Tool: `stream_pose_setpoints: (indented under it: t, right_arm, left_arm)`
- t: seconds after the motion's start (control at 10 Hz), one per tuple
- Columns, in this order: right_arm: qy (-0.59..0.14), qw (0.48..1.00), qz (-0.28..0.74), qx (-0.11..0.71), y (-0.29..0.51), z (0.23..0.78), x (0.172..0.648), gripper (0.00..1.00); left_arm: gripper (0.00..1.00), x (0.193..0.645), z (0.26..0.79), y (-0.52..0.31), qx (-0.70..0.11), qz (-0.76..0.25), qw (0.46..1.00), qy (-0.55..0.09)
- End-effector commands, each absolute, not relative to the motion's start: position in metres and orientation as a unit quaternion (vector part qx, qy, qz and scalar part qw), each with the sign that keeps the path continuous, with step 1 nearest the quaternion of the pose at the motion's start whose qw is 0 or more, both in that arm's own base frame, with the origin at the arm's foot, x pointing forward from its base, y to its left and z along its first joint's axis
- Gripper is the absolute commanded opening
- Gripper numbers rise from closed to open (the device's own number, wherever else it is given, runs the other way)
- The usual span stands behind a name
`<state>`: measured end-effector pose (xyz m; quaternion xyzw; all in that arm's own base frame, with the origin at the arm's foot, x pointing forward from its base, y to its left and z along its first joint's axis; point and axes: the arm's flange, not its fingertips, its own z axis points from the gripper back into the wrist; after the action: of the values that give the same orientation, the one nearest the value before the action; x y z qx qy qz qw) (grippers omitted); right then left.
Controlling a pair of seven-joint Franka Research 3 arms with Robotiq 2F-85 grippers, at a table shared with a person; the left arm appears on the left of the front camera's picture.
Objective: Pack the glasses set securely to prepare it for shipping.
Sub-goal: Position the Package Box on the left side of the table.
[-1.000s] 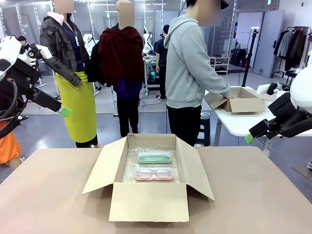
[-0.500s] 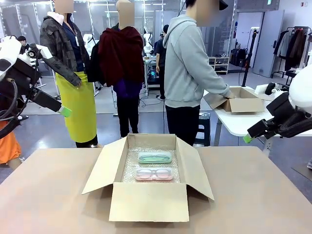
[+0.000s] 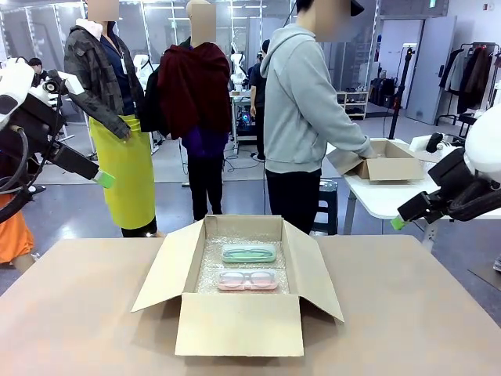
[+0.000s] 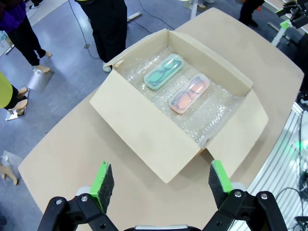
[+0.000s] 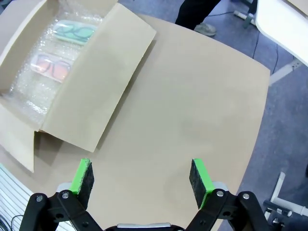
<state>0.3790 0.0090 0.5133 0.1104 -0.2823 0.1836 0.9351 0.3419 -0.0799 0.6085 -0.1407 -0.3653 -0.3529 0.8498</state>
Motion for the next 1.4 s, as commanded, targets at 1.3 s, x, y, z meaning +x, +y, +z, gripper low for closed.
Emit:
stream_pose_setpoints:
  t: [1.3]
  right_arm:
    - [-0.288,0.934,0.184,0.107,0.009,0.513,0.379,1.0]
  left_arm:
    - [1.0,0.391,0.57,-0.006,-0.282,-0.206,0.899,-0.264]
